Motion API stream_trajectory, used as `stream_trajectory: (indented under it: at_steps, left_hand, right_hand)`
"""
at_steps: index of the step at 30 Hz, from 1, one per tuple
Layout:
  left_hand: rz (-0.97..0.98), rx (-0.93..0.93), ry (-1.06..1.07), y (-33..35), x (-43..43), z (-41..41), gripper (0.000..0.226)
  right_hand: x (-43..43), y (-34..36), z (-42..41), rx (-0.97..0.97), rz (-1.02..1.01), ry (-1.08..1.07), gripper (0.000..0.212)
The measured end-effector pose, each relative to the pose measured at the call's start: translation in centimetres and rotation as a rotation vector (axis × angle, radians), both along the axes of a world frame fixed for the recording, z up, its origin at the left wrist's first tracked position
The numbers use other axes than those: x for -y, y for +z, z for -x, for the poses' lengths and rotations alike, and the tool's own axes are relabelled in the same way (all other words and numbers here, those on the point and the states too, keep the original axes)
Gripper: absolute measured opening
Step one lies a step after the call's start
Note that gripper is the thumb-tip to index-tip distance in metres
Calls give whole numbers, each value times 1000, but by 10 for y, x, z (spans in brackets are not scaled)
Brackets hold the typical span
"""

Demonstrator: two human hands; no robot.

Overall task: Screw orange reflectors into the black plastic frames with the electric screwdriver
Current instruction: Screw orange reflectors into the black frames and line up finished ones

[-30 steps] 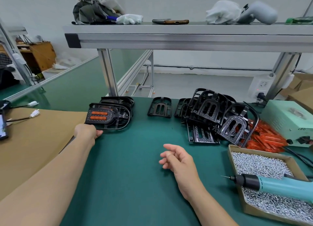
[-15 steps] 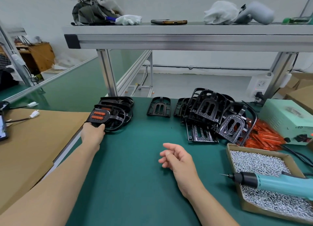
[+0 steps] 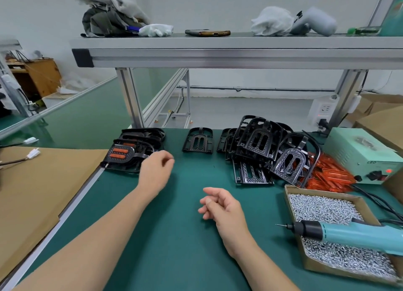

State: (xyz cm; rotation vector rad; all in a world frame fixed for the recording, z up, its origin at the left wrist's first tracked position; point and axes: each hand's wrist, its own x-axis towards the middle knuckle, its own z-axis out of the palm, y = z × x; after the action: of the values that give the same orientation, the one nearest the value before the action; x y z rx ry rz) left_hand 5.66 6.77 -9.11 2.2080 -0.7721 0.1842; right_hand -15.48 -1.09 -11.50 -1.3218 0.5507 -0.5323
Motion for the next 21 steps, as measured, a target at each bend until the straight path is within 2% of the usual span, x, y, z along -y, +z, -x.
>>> stream_trajectory:
  at_steps: [3, 6, 10, 15, 21]
  left_hand:
    - [-303, 169, -194, 0, 30, -11, 32]
    - [-684, 306, -269, -6, 50, -27, 49]
    - [-909, 298, -292, -7, 69, -38, 56]
    - [-951, 267, -315, -3, 79, -45, 55]
    - [-748, 189, -349, -6, 72, -30, 40]
  right_hand:
    - [1, -1, 0, 34, -16, -34, 26]
    - [0, -3, -1, 36, -7, -36, 26]
    - [1, -4, -1, 46, 1, -19, 23]
    - [3, -4, -1, 59, -10, -4, 22]
    - [5, -2, -1, 62, -7, -7, 22]
